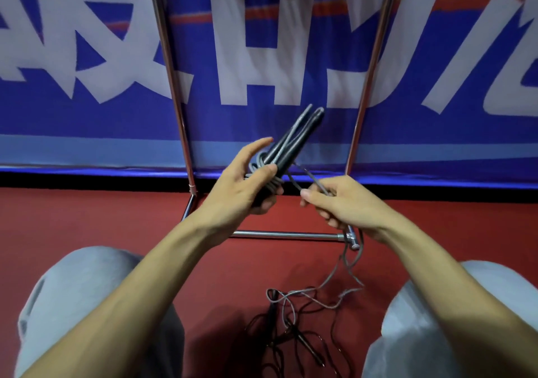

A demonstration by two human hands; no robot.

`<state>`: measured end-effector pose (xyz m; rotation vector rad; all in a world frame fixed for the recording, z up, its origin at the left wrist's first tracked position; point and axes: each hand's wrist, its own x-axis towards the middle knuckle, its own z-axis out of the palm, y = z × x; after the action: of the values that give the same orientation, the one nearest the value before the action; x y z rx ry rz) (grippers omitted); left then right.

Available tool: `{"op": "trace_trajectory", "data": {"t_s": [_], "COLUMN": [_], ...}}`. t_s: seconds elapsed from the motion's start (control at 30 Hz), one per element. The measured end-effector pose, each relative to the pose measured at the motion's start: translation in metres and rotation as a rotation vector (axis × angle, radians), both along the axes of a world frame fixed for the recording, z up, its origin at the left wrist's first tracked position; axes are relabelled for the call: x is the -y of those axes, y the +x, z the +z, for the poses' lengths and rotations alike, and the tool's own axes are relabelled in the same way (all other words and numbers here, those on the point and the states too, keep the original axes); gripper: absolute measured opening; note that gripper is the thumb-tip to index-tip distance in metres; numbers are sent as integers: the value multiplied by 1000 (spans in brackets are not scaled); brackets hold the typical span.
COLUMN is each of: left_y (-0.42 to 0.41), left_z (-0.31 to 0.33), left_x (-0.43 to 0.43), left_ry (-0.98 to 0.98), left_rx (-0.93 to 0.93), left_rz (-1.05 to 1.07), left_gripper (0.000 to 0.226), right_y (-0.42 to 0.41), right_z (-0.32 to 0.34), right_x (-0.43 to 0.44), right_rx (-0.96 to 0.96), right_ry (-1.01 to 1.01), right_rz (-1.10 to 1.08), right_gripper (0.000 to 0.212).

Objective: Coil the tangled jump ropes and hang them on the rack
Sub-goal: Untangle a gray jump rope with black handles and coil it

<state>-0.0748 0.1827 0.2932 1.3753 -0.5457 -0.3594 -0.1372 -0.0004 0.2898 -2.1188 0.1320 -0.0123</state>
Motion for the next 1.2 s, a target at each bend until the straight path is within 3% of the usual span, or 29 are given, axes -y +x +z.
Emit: {"op": "trace_trajectory", "data": {"t_s": [0.27, 0.37, 0.43, 0.5, 0.67, 0.73, 0.83, 0.87, 0.97, 1.07, 1.2], "left_y": [11, 16, 18, 20, 24, 19, 12, 8, -3, -11, -9], "left_z": [-5, -16, -23, -25, -29, -32, -36, -36, -38, -37, -31], "left_x": [-2, -1, 0, -1, -3, 0, 7, 8, 14, 16, 10], "left_ry": [50, 340, 531, 606, 854, 931, 1020, 1037, 1044, 951, 756], "left_rx": [28, 316, 494, 556, 691, 743, 820, 854, 951, 897, 791], "left_rz": [48, 154, 201, 208, 45, -68, -138, -157, -209, -228, -239], "left_gripper": [17, 15, 24, 28, 33, 32, 26, 26, 30, 43, 32], "right_y": [-14, -21, -22, -22, -27, -23, -15, -13, -8, -5, -2], "right_z": [16, 24, 23, 23, 30, 26, 18, 17, 11, 9, 11], "right_x": [-4, -1, 1, 2, -1, 2, 9, 11, 19, 19, 21], "right_rx": [-175, -176, -101, 12, 154, 252, 350, 374, 399, 361, 292], "right_ry": [-187, -352, -510, -654, -550, -594, -569, -551, -491, -502, -389], "right_rz": [196, 265, 302, 328, 327, 310, 183, 121, -57, -179, -238], "right_gripper": [20, 17, 13, 10, 13, 12, 4, 1, 18, 36, 39]}}
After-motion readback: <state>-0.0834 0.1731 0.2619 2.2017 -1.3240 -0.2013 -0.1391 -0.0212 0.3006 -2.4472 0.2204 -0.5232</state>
